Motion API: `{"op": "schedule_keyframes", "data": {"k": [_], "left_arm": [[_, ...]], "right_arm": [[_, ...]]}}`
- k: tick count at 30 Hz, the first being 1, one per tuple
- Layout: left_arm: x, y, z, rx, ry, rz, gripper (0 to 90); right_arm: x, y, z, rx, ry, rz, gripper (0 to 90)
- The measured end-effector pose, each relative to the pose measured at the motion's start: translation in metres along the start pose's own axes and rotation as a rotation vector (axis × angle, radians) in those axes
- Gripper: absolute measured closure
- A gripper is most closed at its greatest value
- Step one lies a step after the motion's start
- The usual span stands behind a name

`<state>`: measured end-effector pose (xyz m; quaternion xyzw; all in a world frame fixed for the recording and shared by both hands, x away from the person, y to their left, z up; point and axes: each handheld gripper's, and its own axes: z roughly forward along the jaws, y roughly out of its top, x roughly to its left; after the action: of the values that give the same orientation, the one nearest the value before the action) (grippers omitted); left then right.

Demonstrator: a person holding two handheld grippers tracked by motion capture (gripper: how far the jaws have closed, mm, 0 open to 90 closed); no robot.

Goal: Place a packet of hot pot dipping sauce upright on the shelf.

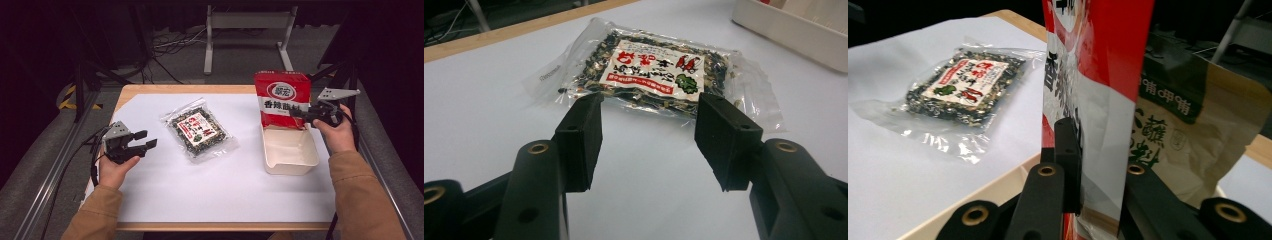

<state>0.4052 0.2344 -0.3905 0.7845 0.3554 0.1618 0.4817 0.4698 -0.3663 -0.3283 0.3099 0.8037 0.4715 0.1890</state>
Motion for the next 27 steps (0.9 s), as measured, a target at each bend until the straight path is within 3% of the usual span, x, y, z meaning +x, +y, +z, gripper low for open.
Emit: {"op": "schedule_keyframes", "data": {"k": [7,27], "left_arm": [[0.0,-0.001,0.0,0.0,-0.001,-0.006,45.3],[0.001,-0.001,0.0,-0.001,-0.006,-0.003,45.3]], "right_arm": [[-0.002,-0.005,0.011,0.056,-0.028,-0.062,85.8],[-0.007,-0.026,0.025,0.042,-0.144,-0.154,81.7]]}}
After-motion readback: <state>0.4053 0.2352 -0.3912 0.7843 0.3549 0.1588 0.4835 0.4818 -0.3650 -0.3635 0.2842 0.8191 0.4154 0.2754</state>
